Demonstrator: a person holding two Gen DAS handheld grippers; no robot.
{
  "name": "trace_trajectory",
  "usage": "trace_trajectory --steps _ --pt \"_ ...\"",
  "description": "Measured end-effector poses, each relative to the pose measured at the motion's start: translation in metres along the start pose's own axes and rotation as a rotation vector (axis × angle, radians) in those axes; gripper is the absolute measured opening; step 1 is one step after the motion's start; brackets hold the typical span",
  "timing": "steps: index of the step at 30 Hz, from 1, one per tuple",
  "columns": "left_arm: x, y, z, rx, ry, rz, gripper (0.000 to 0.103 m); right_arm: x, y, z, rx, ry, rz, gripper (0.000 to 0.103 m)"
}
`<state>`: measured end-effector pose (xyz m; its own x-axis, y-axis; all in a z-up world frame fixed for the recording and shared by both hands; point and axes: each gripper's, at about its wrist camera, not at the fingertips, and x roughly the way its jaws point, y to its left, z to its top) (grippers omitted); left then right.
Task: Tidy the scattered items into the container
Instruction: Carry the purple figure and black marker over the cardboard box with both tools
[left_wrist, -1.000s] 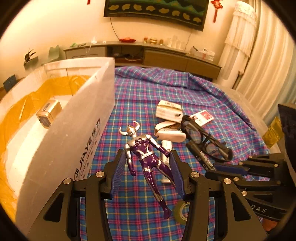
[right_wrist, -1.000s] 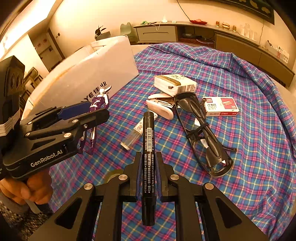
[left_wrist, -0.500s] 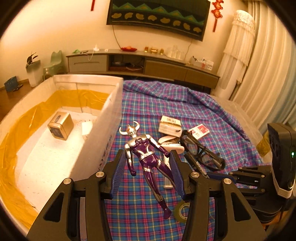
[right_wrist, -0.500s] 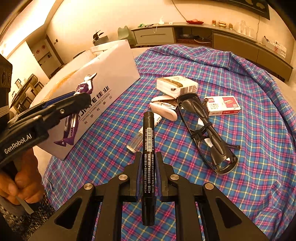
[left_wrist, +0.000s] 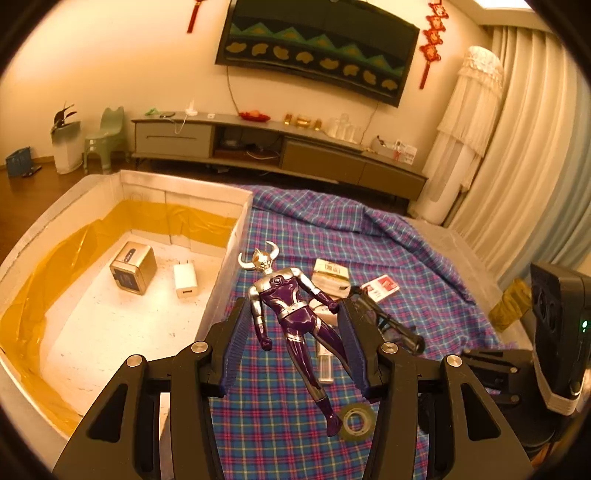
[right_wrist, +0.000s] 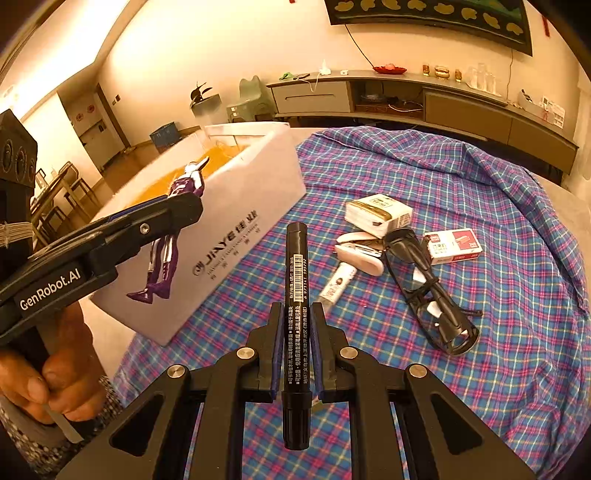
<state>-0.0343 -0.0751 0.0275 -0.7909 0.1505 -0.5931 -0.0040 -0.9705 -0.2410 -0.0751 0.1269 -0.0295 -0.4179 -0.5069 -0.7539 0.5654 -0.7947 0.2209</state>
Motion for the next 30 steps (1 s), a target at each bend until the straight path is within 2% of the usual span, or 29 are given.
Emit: trace_trajectory --steps 16,30 --pt "-0.035 0.022 0.016 -0.095 -0.053 -0.087 0.05 -0.03 0.048 0.022 -0.063 -0.041 -0.007 0.015" --pt "-0.052 0.059 0.027 -0.209 -0.06 -0.123 0.05 -0.027 0.105 0.055 -0.165 -0.055 -0.004 0.015"
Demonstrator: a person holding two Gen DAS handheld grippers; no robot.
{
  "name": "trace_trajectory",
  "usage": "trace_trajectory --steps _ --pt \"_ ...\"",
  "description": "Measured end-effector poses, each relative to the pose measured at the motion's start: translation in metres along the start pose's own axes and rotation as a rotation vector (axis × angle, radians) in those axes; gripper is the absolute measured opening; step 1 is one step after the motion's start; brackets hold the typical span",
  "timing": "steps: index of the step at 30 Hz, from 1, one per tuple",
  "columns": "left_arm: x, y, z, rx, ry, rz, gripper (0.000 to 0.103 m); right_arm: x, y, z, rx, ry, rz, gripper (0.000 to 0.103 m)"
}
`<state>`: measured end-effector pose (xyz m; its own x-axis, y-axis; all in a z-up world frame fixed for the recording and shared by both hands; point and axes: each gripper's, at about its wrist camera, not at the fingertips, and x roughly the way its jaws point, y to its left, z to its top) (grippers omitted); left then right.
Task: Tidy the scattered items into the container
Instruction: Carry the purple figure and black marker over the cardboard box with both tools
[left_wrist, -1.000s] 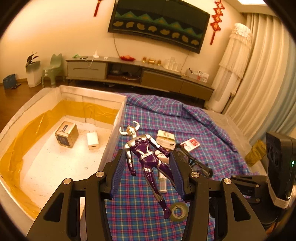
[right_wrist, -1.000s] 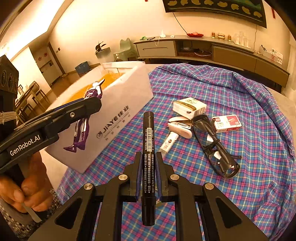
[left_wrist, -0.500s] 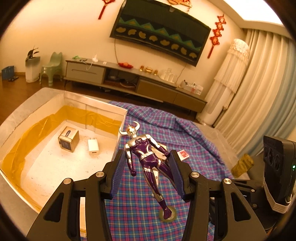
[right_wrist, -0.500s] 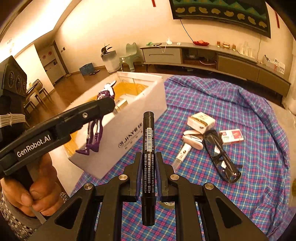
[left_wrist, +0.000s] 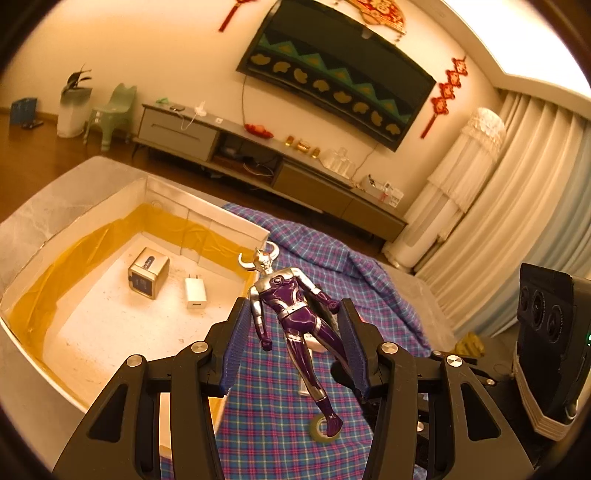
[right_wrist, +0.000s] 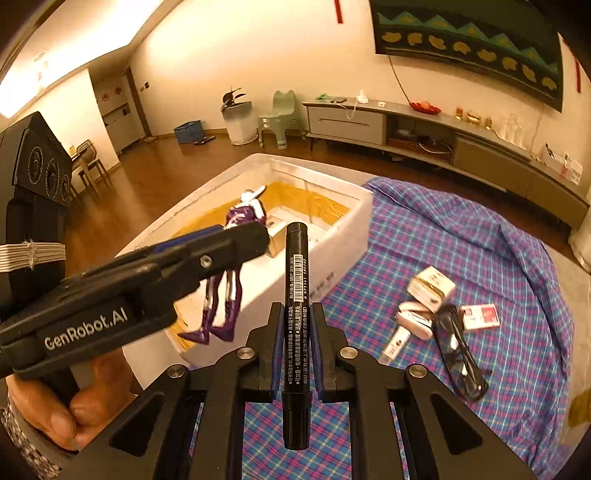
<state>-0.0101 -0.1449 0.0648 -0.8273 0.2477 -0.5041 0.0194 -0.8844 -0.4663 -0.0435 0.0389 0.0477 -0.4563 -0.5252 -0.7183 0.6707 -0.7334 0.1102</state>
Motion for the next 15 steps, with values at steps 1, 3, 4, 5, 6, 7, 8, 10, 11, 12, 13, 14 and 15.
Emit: trace_trajectory --steps 1,3,4,5,6,7,8,10,11,12,13,14,15 --pt "-0.001 0.002 0.001 -0.004 -0.002 0.003 0.05 0.001 0.003 0.002 -0.007 0.0 0.0 0.015" --pt "-0.003 0.006 0.003 -0.013 -0.006 0.011 0.05 0.004 0.009 0.007 -0.02 0.0 0.0 0.015" --pt "-0.005 0.008 0.004 -0.017 -0.01 0.018 0.05 0.006 0.012 0.01 -0.026 0.0 0.0 0.015" --pt "-0.006 0.01 0.005 -0.02 -0.015 0.027 0.05 0.008 0.015 0.013 -0.032 0.001 0.001 0.015" --pt "-0.007 0.013 0.006 -0.023 -0.019 0.035 0.05 0.01 0.018 0.015 -0.038 0.002 0.0 0.015" --pt "-0.008 0.016 0.007 -0.028 -0.023 0.04 0.05 0.012 0.021 0.017 -0.043 0.003 0.001 0.015" --pt "-0.01 0.019 0.009 -0.034 -0.028 0.044 0.05 0.015 0.023 0.02 -0.047 0.006 0.003 0.015" --pt "-0.012 0.025 0.012 -0.039 -0.036 0.054 0.05 0.019 0.027 0.024 -0.056 0.01 0.006 0.015" --pt "-0.014 0.028 0.013 -0.043 -0.04 0.061 0.05 0.021 0.03 0.026 -0.062 0.013 0.007 0.015" --pt "-0.014 0.031 0.014 -0.047 -0.044 0.068 0.05 0.024 0.032 0.028 -0.068 0.015 0.007 0.015" --pt "-0.015 0.033 0.015 -0.048 -0.046 0.075 0.05 0.025 0.034 0.03 -0.074 0.016 0.007 0.015" --pt "-0.015 0.036 0.017 -0.049 -0.049 0.086 0.05 0.028 0.036 0.032 -0.08 0.018 0.007 0.015" --pt "-0.016 0.038 0.018 -0.052 -0.051 0.094 0.05 0.03 0.038 0.034 -0.085 0.02 0.008 0.015"
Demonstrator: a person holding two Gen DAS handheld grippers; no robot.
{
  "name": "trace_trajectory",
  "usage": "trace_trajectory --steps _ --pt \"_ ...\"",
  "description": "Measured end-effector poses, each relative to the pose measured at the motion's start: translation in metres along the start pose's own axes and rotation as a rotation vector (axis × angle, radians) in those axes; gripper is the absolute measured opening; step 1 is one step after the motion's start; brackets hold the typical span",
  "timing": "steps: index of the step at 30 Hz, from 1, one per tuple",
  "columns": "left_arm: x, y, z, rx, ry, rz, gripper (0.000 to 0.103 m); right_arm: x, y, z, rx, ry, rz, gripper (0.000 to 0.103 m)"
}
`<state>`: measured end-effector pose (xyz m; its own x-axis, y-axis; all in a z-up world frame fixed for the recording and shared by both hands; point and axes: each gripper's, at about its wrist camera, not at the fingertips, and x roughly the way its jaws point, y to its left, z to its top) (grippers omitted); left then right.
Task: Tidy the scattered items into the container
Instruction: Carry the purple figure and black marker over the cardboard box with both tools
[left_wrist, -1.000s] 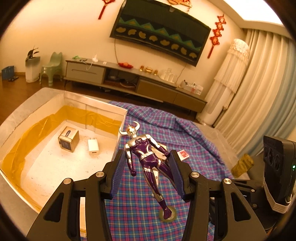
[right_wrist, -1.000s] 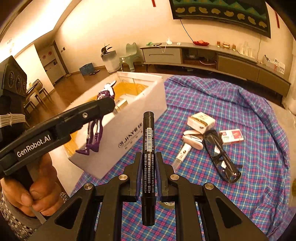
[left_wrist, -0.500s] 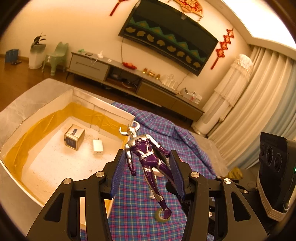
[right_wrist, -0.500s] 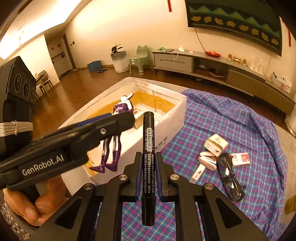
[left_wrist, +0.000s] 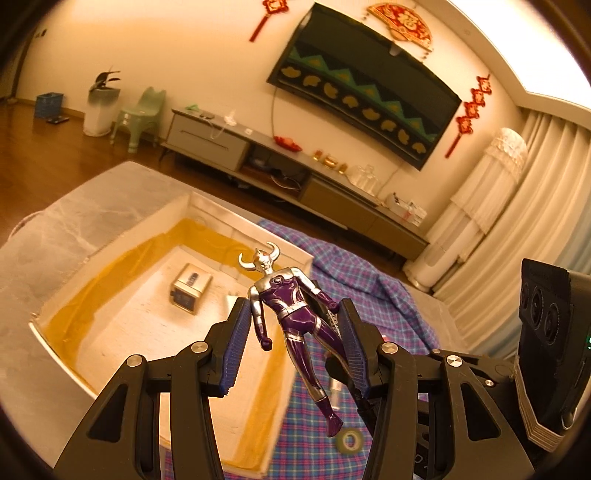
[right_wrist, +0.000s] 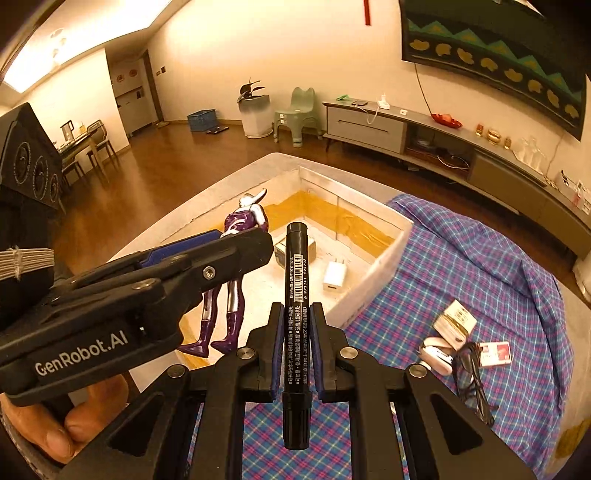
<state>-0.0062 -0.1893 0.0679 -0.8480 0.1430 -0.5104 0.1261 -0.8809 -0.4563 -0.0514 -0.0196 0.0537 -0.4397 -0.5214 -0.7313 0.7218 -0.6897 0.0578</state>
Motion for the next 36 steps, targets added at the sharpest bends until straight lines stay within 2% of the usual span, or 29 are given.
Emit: trace_trajectory --steps 15,27,36 --pt "0.004 0.033 0.012 -0.022 -0.003 0.111 0.05 0.04 0.018 0.015 -0.014 0.058 0.034 0.015" --pt "0.011 0.063 0.017 -0.041 0.016 0.185 0.05 0.074 0.017 0.024 0.023 0.109 0.057 0.015" --pt "0.021 0.084 0.019 -0.076 0.047 0.209 0.05 0.098 0.013 0.026 0.057 0.152 0.07 0.015"
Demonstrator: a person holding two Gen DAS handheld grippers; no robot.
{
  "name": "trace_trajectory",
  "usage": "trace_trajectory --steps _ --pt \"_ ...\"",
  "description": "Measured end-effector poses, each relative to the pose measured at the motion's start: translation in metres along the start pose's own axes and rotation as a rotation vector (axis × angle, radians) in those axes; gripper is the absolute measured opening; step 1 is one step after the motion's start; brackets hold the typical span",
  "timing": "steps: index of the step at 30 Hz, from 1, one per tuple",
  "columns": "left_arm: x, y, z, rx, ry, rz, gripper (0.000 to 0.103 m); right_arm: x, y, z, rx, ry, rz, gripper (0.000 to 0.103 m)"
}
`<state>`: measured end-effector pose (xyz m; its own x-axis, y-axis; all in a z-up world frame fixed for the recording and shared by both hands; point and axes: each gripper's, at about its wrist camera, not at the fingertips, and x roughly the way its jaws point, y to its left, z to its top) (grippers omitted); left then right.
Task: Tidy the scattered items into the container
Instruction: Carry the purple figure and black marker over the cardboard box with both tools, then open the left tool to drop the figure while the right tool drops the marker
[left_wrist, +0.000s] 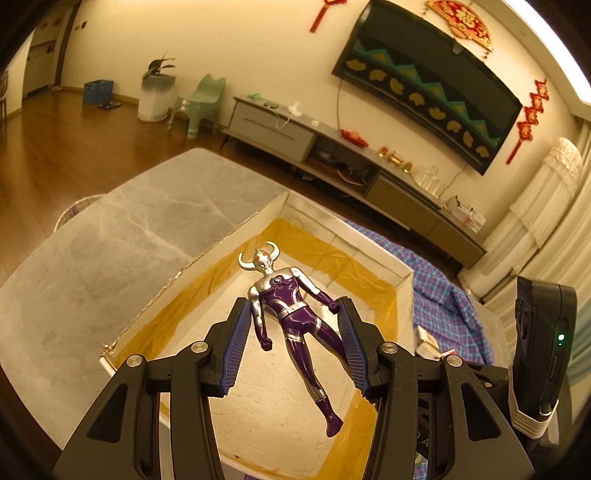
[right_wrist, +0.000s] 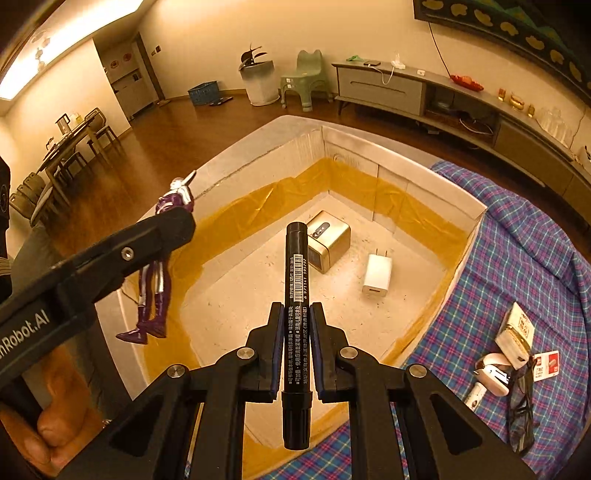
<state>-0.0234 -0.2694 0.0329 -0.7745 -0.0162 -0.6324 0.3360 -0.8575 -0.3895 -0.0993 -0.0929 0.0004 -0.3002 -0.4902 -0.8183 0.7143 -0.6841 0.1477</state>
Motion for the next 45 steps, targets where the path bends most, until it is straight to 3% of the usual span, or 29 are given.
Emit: trace_trajectory --steps 10,18,24,33,45 --pt "0.017 0.011 0.004 -0.033 0.049 0.018 0.05 0.024 -0.014 0.01 0.05 0.044 0.005 0.015" --pt "0.039 -0.005 -0.011 0.06 0.136 0.034 0.05 0.038 -0.042 0.024 0.118 0.085 0.002 0.015" --pt "0.042 -0.012 -0.016 0.112 0.153 0.043 0.05 0.051 -0.052 0.036 0.158 0.112 -0.002 0.015" --pt "0.039 0.006 -0.015 0.094 0.152 0.074 0.05 0.059 -0.045 0.058 0.174 0.117 0.003 0.015" --pt "0.039 0.017 -0.015 0.086 0.173 0.105 0.051 0.082 -0.029 0.069 0.171 0.164 -0.058 0.015"
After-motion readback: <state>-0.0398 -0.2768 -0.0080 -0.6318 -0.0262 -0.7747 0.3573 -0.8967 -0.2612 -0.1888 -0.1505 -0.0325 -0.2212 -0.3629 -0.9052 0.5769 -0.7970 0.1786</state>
